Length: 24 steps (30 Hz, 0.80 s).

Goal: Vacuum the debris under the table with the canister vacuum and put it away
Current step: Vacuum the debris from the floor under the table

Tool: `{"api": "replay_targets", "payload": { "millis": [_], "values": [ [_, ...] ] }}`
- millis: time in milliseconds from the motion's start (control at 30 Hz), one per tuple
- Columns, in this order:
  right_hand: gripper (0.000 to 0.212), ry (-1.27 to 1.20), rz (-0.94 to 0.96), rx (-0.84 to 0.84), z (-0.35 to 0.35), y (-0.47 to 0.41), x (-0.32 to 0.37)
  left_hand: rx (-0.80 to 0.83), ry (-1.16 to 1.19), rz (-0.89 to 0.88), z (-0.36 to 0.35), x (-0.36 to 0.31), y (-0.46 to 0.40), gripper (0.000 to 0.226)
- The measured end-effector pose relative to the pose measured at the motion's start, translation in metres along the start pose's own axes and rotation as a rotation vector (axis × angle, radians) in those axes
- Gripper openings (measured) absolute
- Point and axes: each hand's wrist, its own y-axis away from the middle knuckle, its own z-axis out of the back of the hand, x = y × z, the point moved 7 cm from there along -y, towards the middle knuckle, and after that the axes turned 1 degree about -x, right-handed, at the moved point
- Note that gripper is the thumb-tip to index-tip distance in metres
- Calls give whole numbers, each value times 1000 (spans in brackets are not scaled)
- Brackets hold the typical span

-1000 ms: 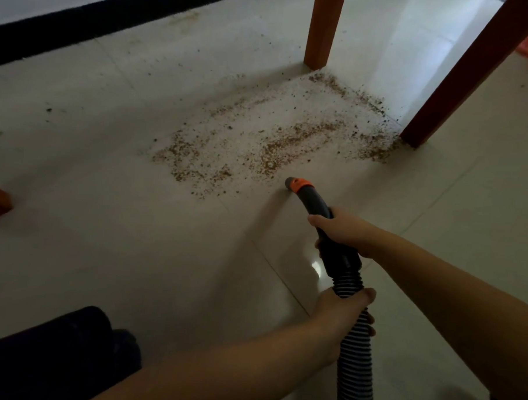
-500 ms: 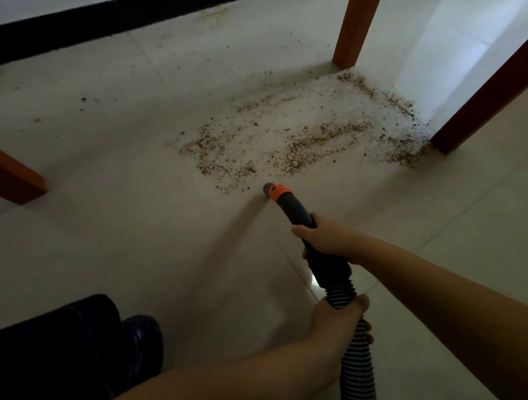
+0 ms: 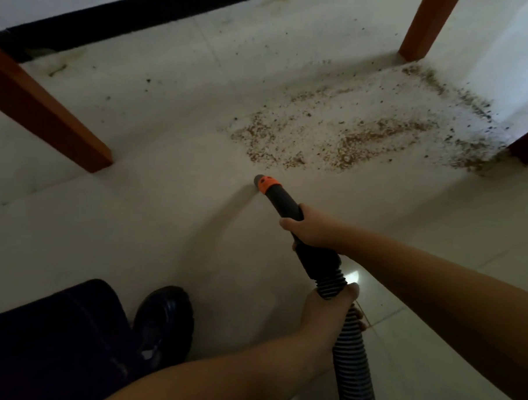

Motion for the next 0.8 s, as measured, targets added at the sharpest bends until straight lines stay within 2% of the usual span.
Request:
{"api": "replay_targets", "payload": {
  "millis": [133, 500, 667, 800],
  "values": [
    [42, -48, -44, -50, 14, 5, -13, 34, -56, -16, -9, 0, 0, 15],
    [45, -406, -204, -380, 79, 25, -104, 258, -275, 56, -63, 5, -5, 17],
    [45, -471, -225, -422, 101, 21, -117, 246, -286, 68, -79, -7, -17, 15],
    [39, -437, -181, -370, 99, 15, -103, 219, -235, 68, -75, -12, -22, 17]
  ]
}}
